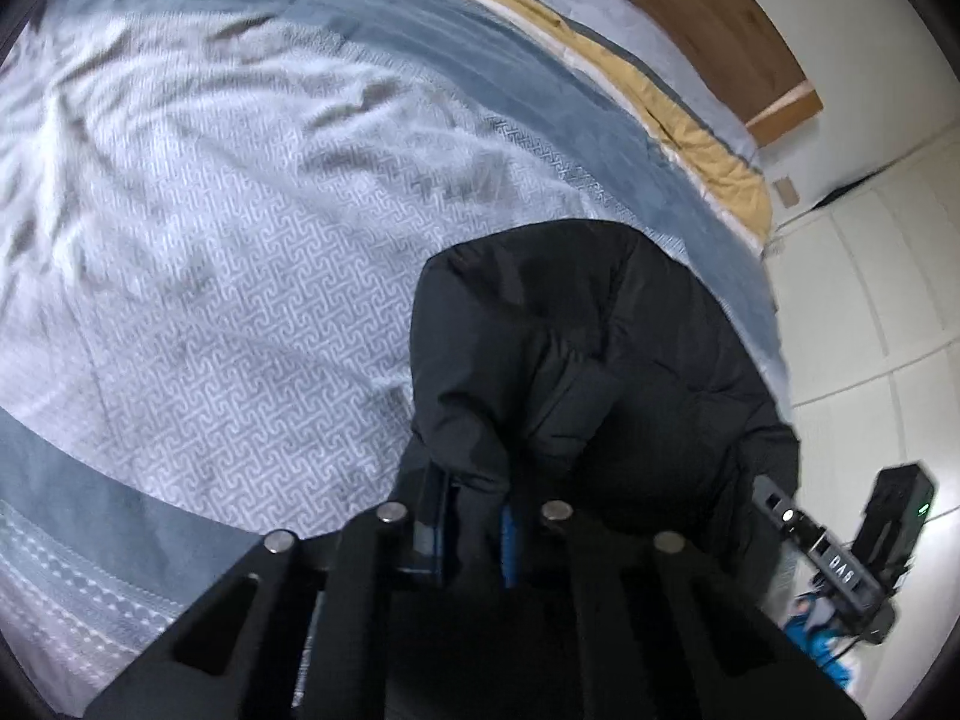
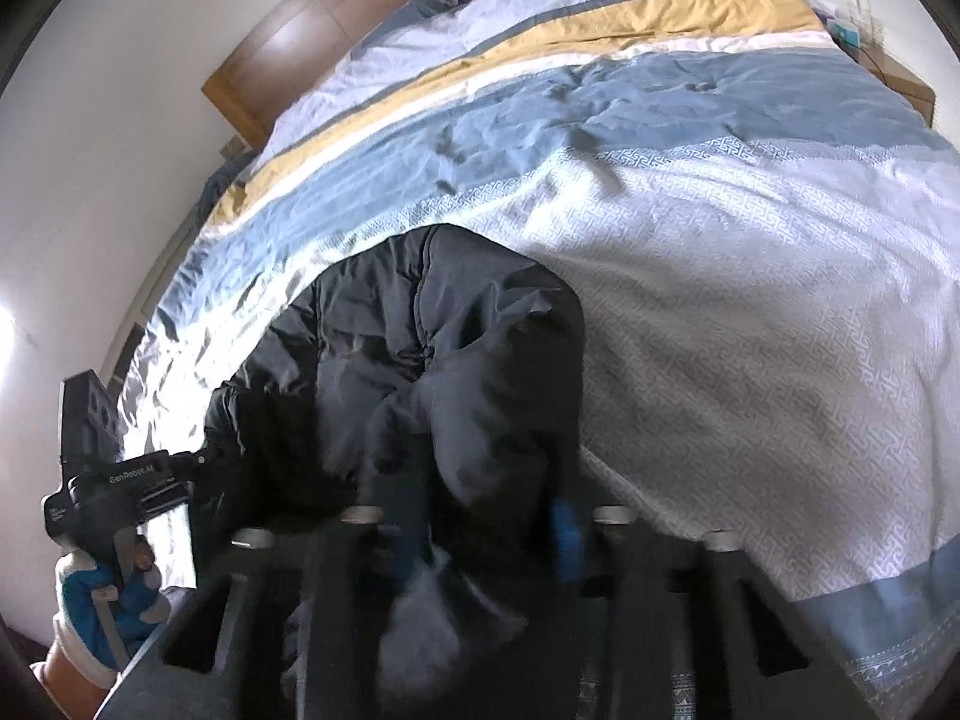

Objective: Fold large clothes
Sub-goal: 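Lift the hem and fold it over toward the hood with both grippers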

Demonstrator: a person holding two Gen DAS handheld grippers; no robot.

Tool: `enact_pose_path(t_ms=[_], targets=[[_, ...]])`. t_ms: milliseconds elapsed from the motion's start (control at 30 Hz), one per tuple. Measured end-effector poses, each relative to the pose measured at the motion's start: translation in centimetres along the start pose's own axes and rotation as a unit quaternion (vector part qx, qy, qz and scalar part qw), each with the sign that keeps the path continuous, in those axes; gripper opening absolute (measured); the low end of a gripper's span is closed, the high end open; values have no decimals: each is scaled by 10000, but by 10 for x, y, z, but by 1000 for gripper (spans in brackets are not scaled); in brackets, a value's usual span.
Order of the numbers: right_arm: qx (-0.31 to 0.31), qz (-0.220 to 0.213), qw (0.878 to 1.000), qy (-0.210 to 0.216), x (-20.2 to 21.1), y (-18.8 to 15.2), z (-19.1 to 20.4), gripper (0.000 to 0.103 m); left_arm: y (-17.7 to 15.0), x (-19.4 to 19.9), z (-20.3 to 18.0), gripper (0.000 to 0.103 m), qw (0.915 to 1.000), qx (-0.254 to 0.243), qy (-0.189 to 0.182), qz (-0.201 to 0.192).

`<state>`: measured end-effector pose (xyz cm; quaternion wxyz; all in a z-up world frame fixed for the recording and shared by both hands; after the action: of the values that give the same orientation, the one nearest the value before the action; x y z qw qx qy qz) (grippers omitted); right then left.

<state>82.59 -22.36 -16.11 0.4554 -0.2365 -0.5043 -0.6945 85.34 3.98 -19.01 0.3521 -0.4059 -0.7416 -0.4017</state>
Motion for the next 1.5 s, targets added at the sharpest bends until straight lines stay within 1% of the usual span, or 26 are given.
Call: enact_pose_path(t_ms=[100, 200, 300, 433, 567, 700, 833, 967, 1067, 1133, 1233, 1300, 1367, 1433, 1500], targets=[[244, -65, 9997, -44, 12, -1, 9, 10, -3, 13, -5, 6, 9997, -193, 96, -102], [474, -179, 9987, -32, 35, -4, 19, 9, -8, 32, -7, 6, 9993, -290, 136, -209], [524, -266, 9983, 33, 56, -10, 24, 9, -16, 55, -5, 6, 9990, -260, 135, -324], [527, -437, 9974, 237, 91, -28, 31, 9, -35, 88, -1, 6, 9987, -236, 85, -437], [593, -571, 9954, 479, 123, -52, 39, 9, -60, 126, 7, 5, 9983, -212, -93, -543], [553, -683, 9936, 704, 148, -78, 45, 9, -91, 154, 17, 5, 9979, -201, -152, -595], [411, -723, 9931, 822, 164, -107, 43, 9, -124, 170, 26, 5, 9980, -142, -189, -588], [301, -740, 9933, 830, 174, -132, 41, 9, -153, 182, 34, 5, 9979, -73, -234, -594], [304, -711, 9936, 824, 184, -153, 41, 9, -178, 191, 39, 5, 9982, -221, -149, -536], [315, -663, 9939, 824, 187, -168, 41, 9, -189, 193, 43, 5, 9984, -266, -93, -495], [241, -532, 9950, 811, 186, -186, 37, 9, -205, 196, 52, 5, 9987, -268, 28, -422], [234, -447, 9959, 756, 184, -197, 34, 9, -215, 195, 58, 5, 9988, -284, 179, -365], [221, -331, 9969, 686, 181, -210, 30, 9, -226, 192, 62, 6, 9988, -315, 278, -241], [180, -229, 9974, 654, 180, -219, 25, 10, -232, 191, 65, 9, 9977, -409, 492, -201], [73, -179, 9975, 682, 184, -226, 20, 15, -240, 194, 69, 9, 9970, -464, 603, -157]])
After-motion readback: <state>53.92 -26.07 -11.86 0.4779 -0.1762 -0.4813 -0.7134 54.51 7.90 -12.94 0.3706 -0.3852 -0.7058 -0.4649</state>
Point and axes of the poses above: each gripper's, at about its wrist camera, not at the fingertips, and x roughly against the way its jaws point, z to its left, y to its top, the point moved 7 cm from there along -x, roughly the way its jaws point, and after that the axes turned 4 degrees about y, right-handed, at the moved point
